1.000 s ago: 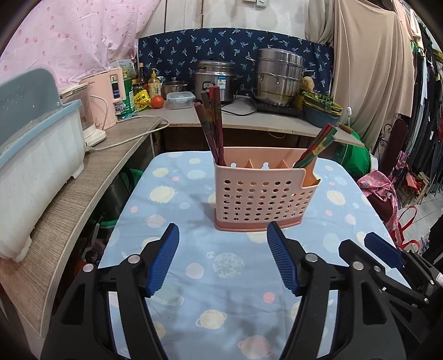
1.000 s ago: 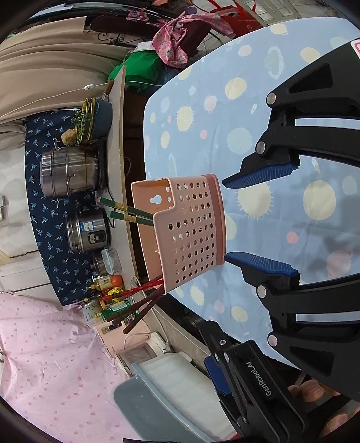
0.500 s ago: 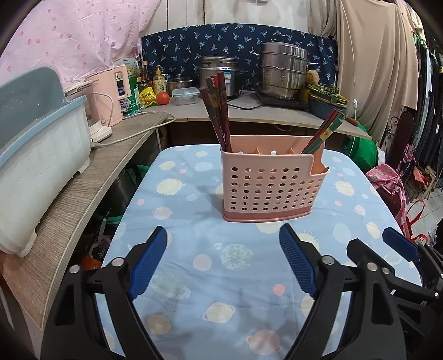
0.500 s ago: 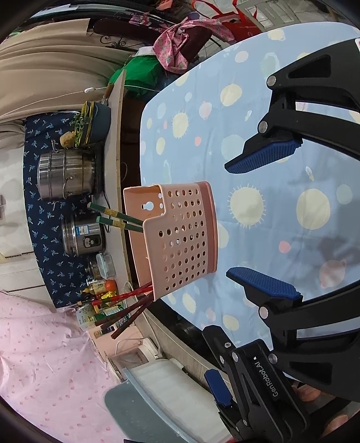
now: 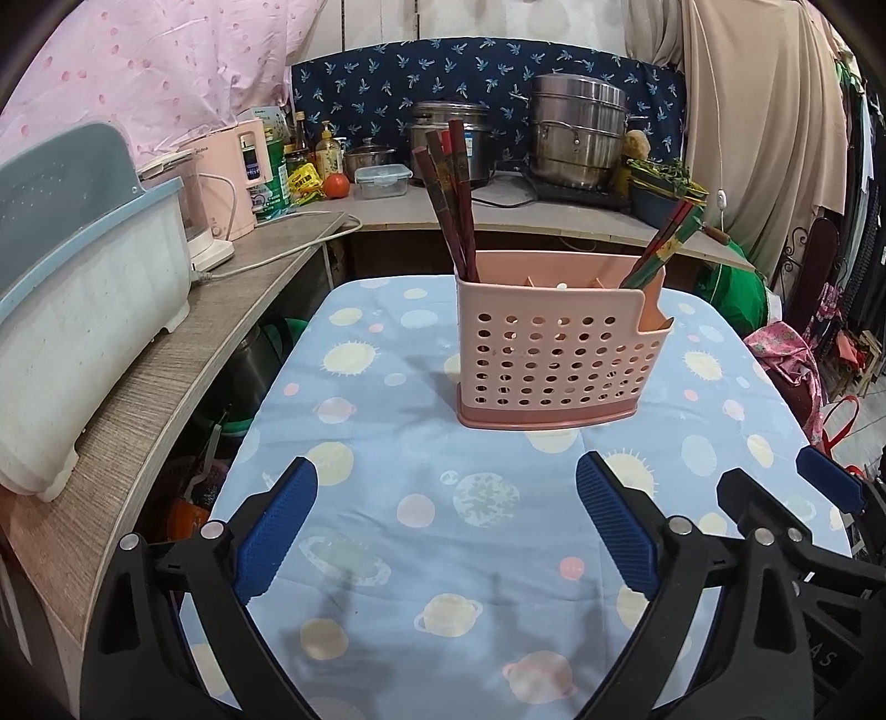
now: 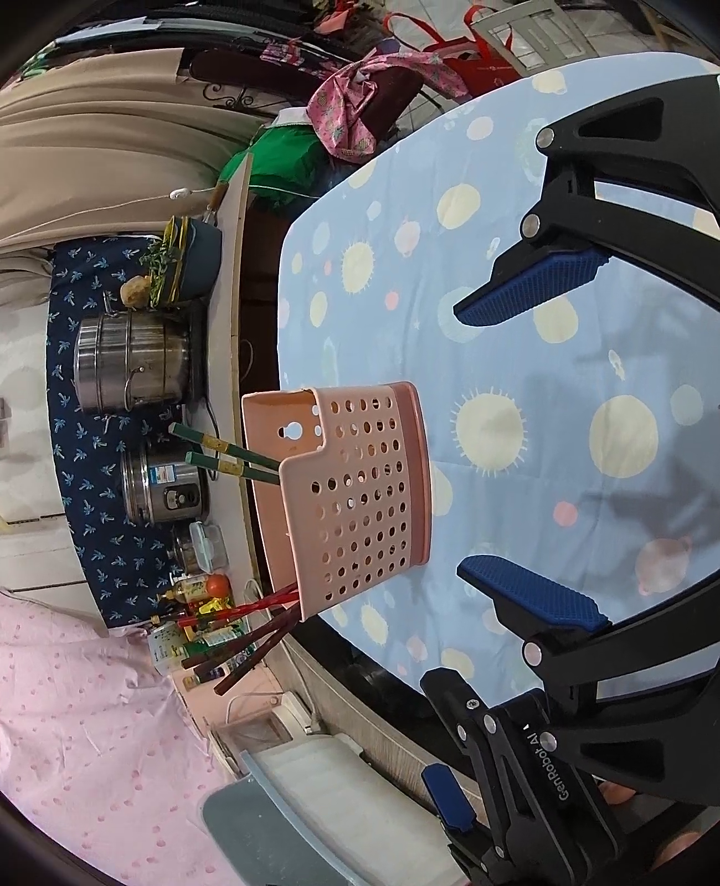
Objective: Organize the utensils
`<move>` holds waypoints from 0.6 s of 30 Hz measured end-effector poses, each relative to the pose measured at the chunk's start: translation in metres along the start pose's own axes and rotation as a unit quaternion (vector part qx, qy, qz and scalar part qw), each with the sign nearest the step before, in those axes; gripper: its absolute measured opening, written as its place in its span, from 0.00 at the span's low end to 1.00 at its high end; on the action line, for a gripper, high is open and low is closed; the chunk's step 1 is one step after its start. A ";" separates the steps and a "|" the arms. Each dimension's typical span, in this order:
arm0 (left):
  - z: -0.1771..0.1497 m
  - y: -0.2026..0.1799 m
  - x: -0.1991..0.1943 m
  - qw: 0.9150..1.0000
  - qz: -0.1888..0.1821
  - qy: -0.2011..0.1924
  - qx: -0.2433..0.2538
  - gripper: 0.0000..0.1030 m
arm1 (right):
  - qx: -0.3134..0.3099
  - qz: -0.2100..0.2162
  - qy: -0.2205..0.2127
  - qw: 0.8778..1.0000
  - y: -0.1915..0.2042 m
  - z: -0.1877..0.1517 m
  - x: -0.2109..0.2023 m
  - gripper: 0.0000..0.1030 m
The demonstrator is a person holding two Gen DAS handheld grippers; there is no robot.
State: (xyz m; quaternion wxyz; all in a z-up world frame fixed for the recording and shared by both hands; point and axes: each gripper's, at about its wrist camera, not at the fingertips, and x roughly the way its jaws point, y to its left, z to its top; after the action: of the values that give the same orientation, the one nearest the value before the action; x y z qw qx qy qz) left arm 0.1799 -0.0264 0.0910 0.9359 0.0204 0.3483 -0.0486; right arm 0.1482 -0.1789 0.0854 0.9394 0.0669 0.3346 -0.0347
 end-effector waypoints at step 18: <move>-0.003 -0.003 0.011 1.000 0.017 0.012 0.007 0.91 | -0.002 -0.013 0.012 1.000 -0.001 -0.004 0.011 0.82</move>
State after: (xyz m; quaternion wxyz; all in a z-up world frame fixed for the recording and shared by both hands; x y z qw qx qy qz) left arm 0.1863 -0.0299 0.0813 0.9323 0.0332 0.3583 -0.0351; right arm 0.1538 -0.1796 0.0754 0.9347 0.0616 0.3470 -0.0455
